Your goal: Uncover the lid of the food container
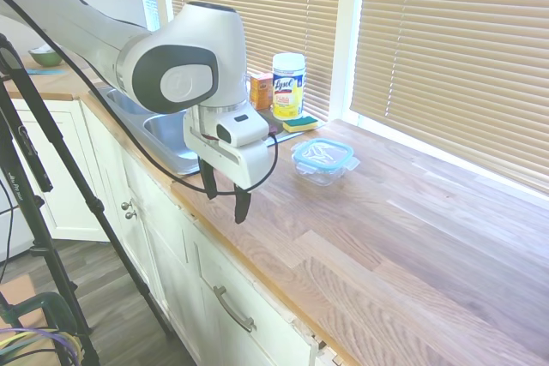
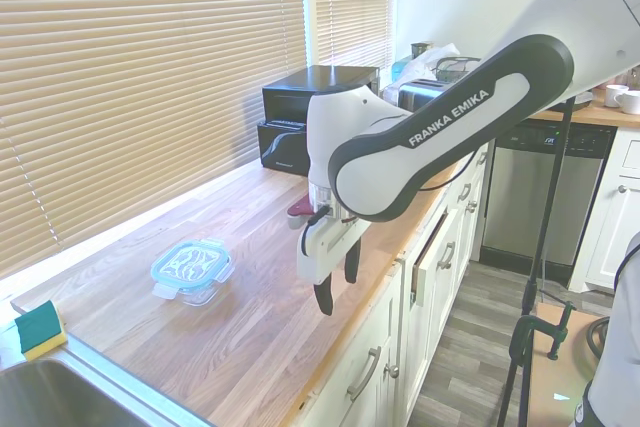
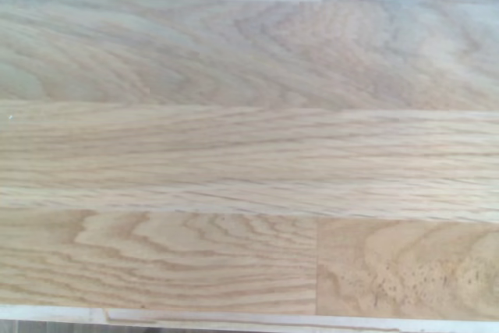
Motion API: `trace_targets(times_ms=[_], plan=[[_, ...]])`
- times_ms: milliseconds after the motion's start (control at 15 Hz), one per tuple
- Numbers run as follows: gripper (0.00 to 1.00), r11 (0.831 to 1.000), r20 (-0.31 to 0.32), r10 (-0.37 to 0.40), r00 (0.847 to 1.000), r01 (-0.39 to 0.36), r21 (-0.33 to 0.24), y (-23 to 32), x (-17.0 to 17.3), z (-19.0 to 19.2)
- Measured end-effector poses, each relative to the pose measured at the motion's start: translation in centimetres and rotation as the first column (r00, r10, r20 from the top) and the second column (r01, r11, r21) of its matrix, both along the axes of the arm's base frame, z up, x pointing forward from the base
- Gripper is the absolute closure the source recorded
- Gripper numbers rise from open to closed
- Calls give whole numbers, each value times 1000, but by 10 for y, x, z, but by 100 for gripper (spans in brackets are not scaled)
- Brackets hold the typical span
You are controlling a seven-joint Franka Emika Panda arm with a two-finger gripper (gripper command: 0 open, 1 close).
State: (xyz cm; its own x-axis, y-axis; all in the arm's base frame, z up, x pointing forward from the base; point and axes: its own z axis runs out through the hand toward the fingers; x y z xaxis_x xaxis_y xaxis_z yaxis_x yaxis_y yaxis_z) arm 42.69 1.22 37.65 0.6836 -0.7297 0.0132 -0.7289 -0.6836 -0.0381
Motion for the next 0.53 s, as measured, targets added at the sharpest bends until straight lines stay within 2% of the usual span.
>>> trace_targets(times_ms=[267, 533], plan=[[0, 1000, 0, -13, 1000, 13, 16, -2, 2, 3], [0, 999, 23, -29, 999, 29, 29, -6, 31, 14]])
